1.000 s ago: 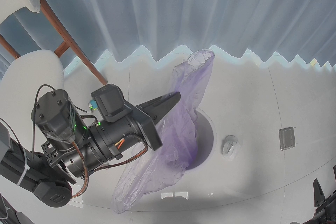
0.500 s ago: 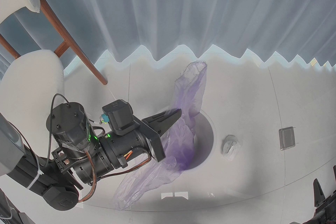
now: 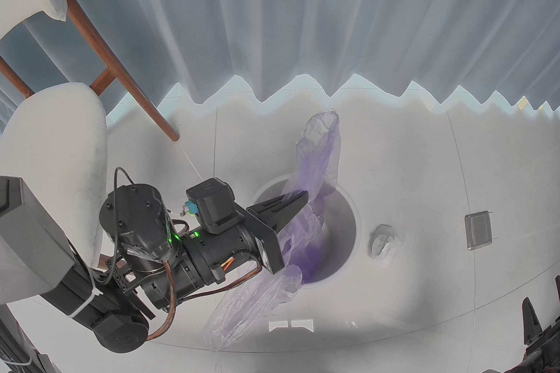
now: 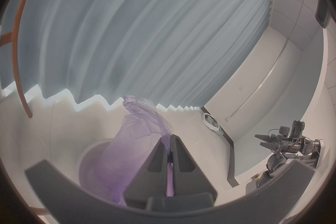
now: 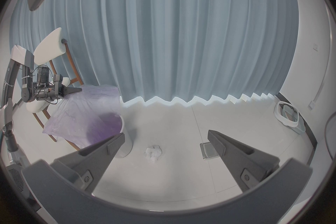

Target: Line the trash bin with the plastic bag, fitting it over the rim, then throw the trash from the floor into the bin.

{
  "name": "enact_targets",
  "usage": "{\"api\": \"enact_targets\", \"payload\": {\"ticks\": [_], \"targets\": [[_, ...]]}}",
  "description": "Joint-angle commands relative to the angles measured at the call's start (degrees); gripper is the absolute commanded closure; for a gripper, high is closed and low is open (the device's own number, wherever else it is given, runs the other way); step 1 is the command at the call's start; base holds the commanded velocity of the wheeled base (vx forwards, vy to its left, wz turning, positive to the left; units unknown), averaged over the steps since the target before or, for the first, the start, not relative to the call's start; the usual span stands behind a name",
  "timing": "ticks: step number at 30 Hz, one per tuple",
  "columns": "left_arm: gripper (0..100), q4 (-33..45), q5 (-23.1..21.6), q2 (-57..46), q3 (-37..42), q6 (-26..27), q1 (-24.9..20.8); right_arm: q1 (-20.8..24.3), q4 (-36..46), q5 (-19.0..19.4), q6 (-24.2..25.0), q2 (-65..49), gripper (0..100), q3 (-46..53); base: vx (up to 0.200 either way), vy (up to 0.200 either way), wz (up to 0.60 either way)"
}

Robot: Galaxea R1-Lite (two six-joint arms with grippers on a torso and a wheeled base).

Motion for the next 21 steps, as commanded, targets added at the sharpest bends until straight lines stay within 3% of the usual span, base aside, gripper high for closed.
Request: {"api": "enact_targets", "payload": {"ticks": [1, 21], "targets": [[100, 0.0, 0.0, 1.9, -0.1, -0.1, 0.0, 0.0, 0.0, 0.0, 0.0, -1.0, 0, 1.0, 0.000, 0.000, 0.00], [100, -4.2, 0.0, 7.9, 0.2, 0.0, -0.3, 0.0, 0.0, 0.0, 0.0, -1.0, 0, 0.9, 0.000, 0.000, 0.00]]}}
